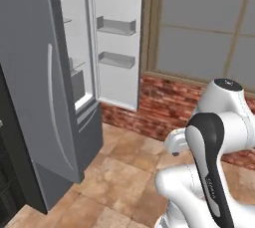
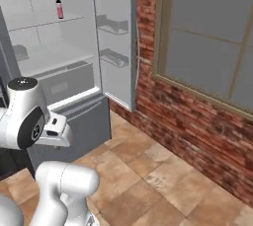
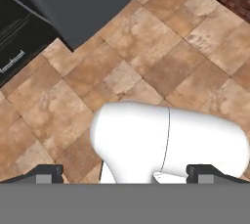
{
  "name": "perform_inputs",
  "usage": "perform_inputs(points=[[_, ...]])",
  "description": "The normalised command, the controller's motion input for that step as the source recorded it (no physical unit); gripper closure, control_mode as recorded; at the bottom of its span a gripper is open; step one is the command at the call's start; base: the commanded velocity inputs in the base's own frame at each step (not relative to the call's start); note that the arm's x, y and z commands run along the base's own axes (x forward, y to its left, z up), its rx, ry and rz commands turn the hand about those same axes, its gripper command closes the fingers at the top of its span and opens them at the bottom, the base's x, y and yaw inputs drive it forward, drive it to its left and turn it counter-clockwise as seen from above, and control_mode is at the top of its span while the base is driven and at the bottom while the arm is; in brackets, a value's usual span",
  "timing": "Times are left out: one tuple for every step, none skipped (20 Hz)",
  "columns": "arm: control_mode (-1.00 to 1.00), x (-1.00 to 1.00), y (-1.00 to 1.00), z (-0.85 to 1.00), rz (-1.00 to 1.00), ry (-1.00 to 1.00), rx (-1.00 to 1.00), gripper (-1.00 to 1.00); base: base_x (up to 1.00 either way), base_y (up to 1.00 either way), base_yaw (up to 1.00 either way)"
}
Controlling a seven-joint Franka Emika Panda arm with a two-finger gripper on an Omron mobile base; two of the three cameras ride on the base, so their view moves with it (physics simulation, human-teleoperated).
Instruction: Open the fridge, grab two sodas, and place both sodas inside the bowl with ice on the dining counter.
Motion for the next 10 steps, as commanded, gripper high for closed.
perform_inputs(points=[[1.00, 0.00, 0.00, 0.00, 0.00, 0.00, 0.00, -1.00, 0.60, -0.53, 0.43], [1.00, 0.00, 0.00, 0.00, 0.00, 0.00, 0.00, -1.00, 0.63, -0.52, 0.43], [1.00, 0.00, 0.00, 0.00, 0.00, 0.00, 0.00, -1.00, 0.66, -0.51, 0.43], [1.00, 0.00, 0.00, 0.00, 0.00, 0.00, 0.00, -1.00, 0.71, -0.49, 0.42], [1.00, 0.00, 0.00, 0.00, 0.00, 0.00, 0.00, -1.00, 0.78, -0.48, 0.42], [1.00, 0.00, 0.00, 0.00, 0.00, 0.00, 0.00, -1.00, 0.78, -0.48, 0.42], [1.00, 0.00, 0.00, 0.00, 0.00, 0.00, 0.00, -1.00, 0.79, -0.47, 0.42], [1.00, 0.00, 0.00, 0.00, 0.00, 0.00, 0.00, -1.00, 0.79, -0.46, 0.43], [1.00, 0.00, 0.00, 0.00, 0.00, 0.00, 0.00, -1.00, 0.79, -0.46, 0.43], [1.00, 0.00, 0.00, 0.00, 0.00, 0.00, 0.00, -1.00, 0.79, -0.46, 0.43]])
